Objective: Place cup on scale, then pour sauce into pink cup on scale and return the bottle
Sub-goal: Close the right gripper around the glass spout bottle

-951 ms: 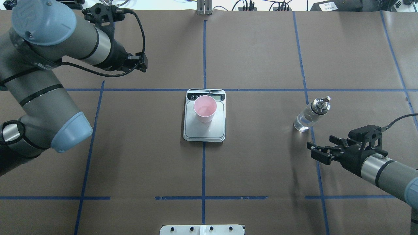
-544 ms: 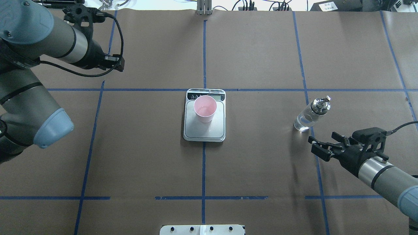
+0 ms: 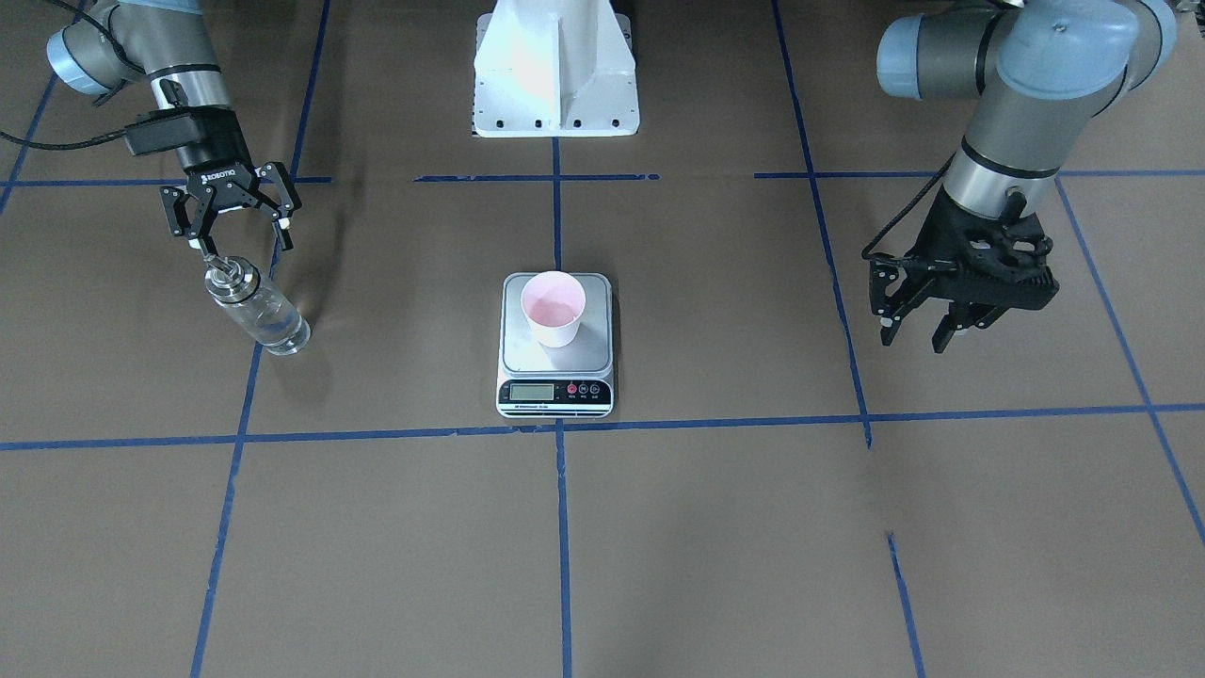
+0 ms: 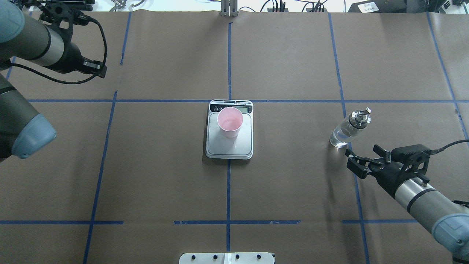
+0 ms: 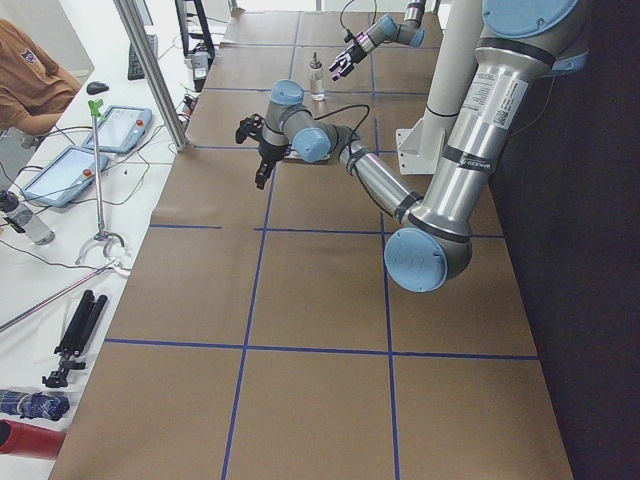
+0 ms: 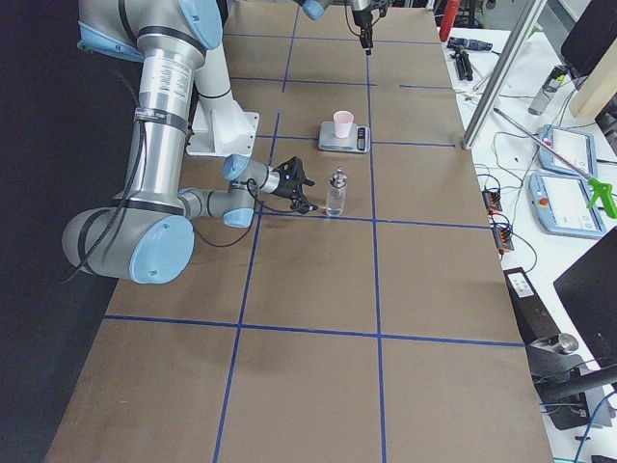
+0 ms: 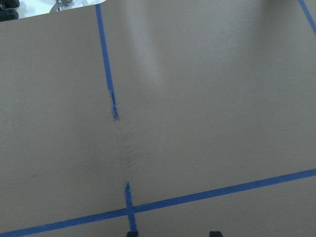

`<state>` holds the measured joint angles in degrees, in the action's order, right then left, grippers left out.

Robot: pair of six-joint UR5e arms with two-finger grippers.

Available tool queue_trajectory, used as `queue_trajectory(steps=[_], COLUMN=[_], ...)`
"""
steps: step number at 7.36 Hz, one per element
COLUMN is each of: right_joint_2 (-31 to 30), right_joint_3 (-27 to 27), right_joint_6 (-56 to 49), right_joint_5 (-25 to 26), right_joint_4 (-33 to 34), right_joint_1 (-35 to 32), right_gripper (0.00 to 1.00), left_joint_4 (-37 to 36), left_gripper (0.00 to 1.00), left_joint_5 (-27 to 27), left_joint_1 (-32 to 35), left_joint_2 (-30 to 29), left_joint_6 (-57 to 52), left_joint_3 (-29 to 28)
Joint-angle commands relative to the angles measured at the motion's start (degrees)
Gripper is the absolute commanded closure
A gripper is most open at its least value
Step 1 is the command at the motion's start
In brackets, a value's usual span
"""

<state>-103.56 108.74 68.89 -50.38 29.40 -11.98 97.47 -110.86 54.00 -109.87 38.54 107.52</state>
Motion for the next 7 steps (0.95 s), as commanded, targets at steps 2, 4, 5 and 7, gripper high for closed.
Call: queue_trajectory(steps=[2,4,5,7], right_joint_2=[1.08,5.03,4.95,5.21], right_joint_3=[-2.37,-6.06,-6.34,-7.22], right_joint_6=[0.01,0.01,0.01,-0.08], right_joint_5=[2.82,4.49,4.5,5.11], right_joint_4=[1.54,1.54,1.54,1.45], right_joint_1=[0.2,0.11,0.11,0.2], right_gripper=[0.0,0.0,0.0,0.0], left_joint_4=[0.09,0.0,0.0,-0.17], left_gripper=[0.42,0.42,0.42,0.42], left_joint_5=[-0.58,-0.67,-0.67,-0.76], left_joint_1=[0.58,0.49,0.58,0.58], left_joint_2=[0.88,0.88,0.88,0.88], left_joint_6=[-0.93,-0.84,-0.84,-0.67], left_joint_3=[-0.12,0.32,0.41,0.59])
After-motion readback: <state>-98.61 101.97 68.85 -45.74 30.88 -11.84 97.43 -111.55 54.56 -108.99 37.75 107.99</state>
